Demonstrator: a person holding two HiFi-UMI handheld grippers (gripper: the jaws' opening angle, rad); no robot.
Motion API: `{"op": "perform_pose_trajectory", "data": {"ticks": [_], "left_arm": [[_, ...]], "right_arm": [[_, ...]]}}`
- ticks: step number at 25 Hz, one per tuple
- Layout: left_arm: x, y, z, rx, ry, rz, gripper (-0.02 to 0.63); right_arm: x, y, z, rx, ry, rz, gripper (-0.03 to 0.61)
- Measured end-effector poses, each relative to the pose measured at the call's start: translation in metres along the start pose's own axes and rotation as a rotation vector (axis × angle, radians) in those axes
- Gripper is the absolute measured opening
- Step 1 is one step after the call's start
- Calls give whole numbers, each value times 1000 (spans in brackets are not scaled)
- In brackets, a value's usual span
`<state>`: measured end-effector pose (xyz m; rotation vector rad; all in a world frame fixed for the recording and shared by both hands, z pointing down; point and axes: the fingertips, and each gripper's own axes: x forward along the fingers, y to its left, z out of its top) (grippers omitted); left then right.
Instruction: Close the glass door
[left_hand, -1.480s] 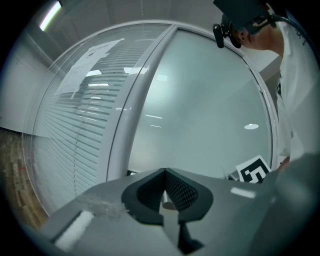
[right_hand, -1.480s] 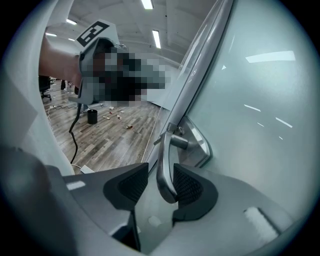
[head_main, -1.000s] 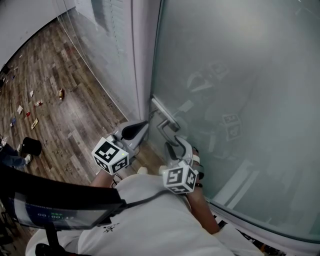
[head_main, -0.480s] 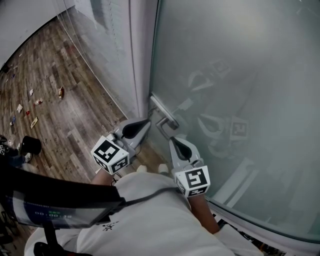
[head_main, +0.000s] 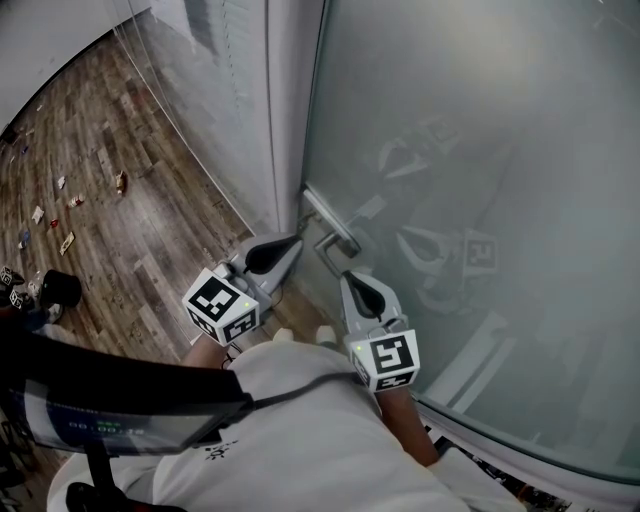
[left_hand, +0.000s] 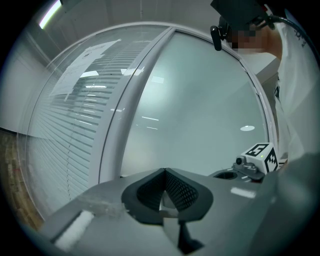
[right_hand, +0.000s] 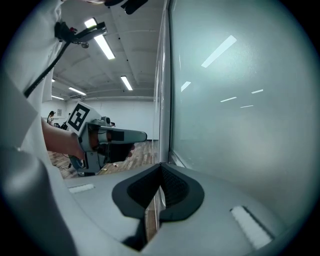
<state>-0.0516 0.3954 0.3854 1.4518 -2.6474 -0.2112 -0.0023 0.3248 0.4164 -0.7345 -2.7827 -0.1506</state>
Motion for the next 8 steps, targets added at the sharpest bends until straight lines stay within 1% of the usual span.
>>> {"op": "perform_pose_trajectory", "data": {"ticks": [8], "left_arm": [[-2,1,-1,1,-4,-3,5]], "right_arm": [[2,1,-6,-13,18,-6,8]]}}
